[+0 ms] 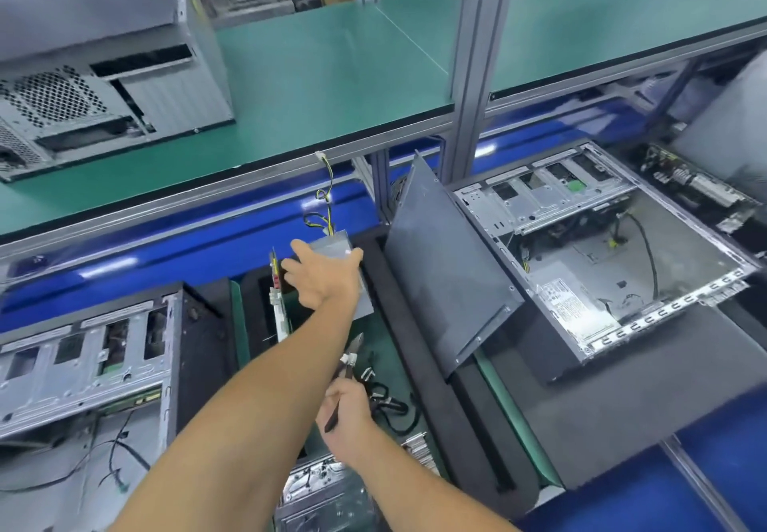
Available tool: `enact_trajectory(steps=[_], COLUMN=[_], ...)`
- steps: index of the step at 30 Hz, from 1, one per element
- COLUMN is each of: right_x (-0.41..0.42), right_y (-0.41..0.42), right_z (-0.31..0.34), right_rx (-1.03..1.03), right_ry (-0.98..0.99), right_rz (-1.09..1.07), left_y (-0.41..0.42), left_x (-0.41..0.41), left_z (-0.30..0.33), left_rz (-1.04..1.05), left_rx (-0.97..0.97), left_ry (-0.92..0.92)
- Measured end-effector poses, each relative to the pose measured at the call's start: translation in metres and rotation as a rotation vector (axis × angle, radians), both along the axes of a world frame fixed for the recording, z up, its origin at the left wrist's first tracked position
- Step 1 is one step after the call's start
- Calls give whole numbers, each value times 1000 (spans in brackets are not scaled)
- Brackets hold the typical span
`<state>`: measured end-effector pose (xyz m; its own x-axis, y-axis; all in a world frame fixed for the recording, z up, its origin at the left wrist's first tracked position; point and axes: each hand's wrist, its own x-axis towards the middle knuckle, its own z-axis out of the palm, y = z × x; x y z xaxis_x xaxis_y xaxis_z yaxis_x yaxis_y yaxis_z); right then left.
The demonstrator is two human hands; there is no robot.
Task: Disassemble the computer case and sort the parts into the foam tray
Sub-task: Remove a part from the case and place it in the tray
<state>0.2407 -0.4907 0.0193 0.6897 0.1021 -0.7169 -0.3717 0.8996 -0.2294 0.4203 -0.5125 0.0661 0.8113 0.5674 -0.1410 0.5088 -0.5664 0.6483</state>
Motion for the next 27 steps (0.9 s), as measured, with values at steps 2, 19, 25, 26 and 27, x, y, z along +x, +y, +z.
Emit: enact_trajectory(steps=[2, 19, 25, 26, 27], right_x=[3, 7, 6, 6, 6], right_y=[-3, -16, -19, -19, -18], right_z=[-1, -9, -14, -11, -8], right_rx=[3, -1, 170, 206, 227], right_ry=[52, 153, 144, 119, 94], right_rz=[38, 171, 127, 104, 86], left_y=[-2, -16, -10, -6, 0], left_x=[-6, 10, 7, 11, 16], left_z=[-7, -60, -62, -58, -53], left_rz=[-4, 20, -279, -364, -464], left_rx=[32, -124, 86, 142, 202], left_ry=[-8, 42, 113, 153, 191])
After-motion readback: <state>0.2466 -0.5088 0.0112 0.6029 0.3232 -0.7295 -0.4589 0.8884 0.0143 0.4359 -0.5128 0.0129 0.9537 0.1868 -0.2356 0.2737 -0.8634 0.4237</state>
